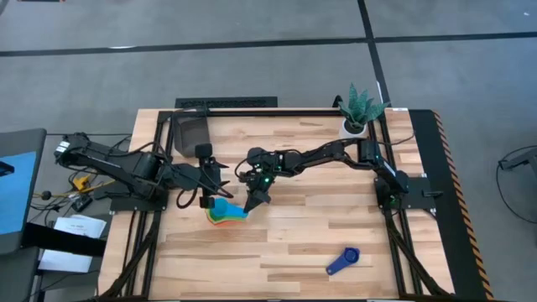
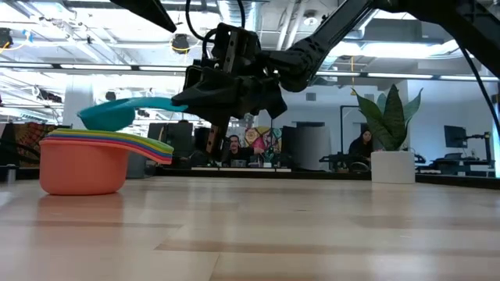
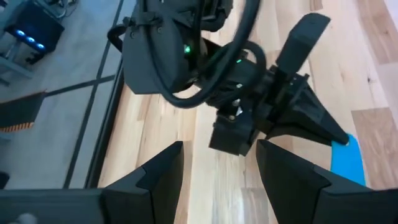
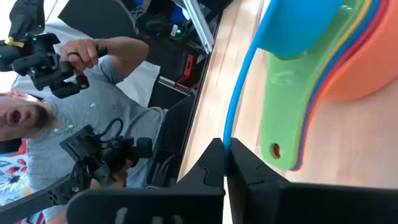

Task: Nest measuring cups in basket
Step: Stack the light blue measuring cup on top of the green measuring cup, then stack the dark blue measuring cup on top of the light blue measuring cup

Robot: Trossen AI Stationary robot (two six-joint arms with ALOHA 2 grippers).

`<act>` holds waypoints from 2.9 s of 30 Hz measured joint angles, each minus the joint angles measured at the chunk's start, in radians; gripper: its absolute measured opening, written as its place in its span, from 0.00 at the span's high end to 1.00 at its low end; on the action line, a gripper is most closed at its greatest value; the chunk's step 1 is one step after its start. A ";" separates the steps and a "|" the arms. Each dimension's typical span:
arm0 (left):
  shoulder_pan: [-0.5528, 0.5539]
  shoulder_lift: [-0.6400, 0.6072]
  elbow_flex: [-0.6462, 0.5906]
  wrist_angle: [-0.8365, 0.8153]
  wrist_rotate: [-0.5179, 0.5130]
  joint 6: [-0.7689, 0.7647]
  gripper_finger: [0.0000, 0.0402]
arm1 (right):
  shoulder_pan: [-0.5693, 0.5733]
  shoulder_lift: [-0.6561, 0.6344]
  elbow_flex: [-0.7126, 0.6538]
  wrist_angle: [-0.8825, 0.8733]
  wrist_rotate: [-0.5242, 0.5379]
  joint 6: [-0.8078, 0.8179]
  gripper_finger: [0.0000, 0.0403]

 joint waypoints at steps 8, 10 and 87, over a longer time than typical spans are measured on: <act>0.019 0.000 0.000 -0.001 0.000 0.023 0.52 | 0.018 0.000 0.000 0.001 -0.001 -0.010 0.96; 0.023 0.000 0.000 -0.001 0.000 0.023 0.52 | 0.021 0.000 0.000 -0.003 0.007 -0.011 0.96; -0.281 -0.114 -0.522 0.492 -0.371 -0.466 0.72 | 0.297 -0.887 -0.566 -0.539 1.219 -0.157 0.84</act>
